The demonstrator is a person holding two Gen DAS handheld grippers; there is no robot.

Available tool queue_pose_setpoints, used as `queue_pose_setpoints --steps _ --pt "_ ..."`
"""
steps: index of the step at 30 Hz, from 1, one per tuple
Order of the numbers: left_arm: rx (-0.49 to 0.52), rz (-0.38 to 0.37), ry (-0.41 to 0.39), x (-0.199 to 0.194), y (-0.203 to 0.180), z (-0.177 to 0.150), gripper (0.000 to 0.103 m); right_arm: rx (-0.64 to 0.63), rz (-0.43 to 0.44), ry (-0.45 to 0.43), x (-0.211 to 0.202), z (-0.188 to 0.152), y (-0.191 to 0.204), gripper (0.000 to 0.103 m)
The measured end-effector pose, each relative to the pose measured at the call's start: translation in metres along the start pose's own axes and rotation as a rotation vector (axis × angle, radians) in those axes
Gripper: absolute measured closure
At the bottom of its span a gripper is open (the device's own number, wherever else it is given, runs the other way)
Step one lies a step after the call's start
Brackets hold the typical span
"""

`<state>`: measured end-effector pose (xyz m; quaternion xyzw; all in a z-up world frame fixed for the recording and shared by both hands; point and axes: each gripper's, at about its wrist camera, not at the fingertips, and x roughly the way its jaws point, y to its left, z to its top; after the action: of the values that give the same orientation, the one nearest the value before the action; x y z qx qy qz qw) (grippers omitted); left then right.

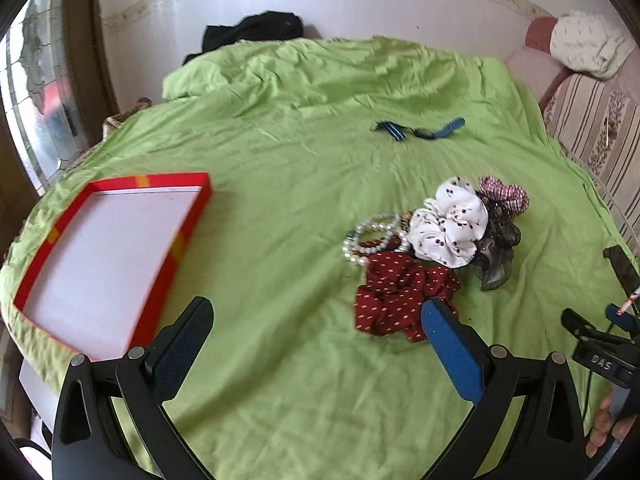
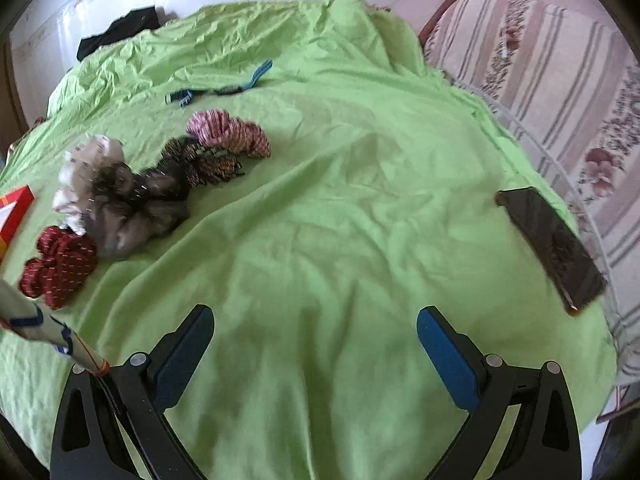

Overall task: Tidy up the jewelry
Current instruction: 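Move both tools toward the pile of scrunchies and bracelets, then grasp the red polka-dot scrunchie with the left tool while the right tool grasps the white cherry scrunchie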

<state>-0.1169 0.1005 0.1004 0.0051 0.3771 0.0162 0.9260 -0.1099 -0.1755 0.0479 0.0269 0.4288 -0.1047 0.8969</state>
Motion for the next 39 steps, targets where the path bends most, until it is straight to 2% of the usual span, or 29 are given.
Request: queue_pose_setpoints --steps 5,8,10,14,17,21,32,33,36,39 --pt "-0.008 0.031 -0.025 -0.015 0.016 -0.008 0.0 -0.041 -0.04 -0.108 -0.047 -0.002 0.014 0.0" --pt "-0.015 0.039 -0.036 -0.023 0.028 -0.014 0.0 -0.063 -0.05 -0.236 -0.08 -0.002 0.024 0.0" --pt "-0.016 0.04 -0.038 -0.026 0.033 -0.017 0.0 -0.073 -0.025 -0.299 -0.093 -0.003 0.031 0.0" --pt "-0.008 0.038 -0.036 -0.032 0.036 -0.021 0.0 -0.105 -0.003 -0.232 -0.086 -0.005 0.046 0.001" --pt "-0.003 0.03 -0.028 -0.033 0.035 -0.023 0.0 -0.099 0.042 -0.166 -0.08 -0.007 0.049 0.011" --pt "-0.004 0.005 0.003 -0.028 0.034 -0.025 0.0 -0.103 0.048 -0.149 -0.078 -0.01 0.053 0.014" --pt "0.009 -0.045 0.076 -0.01 0.03 -0.03 0.0 -0.092 0.134 -0.105 -0.069 -0.004 0.065 0.015" --pt "0.006 -0.045 0.078 -0.009 0.03 -0.03 0.002 -0.095 0.141 -0.104 -0.067 -0.002 0.067 0.015" --pt "0.001 -0.052 0.094 -0.003 0.035 -0.028 0.018 -0.107 0.182 -0.099 -0.061 0.004 0.075 0.017" --pt "-0.016 -0.062 0.117 0.003 0.04 -0.027 0.021 -0.109 0.243 -0.087 -0.054 0.012 0.081 0.022"
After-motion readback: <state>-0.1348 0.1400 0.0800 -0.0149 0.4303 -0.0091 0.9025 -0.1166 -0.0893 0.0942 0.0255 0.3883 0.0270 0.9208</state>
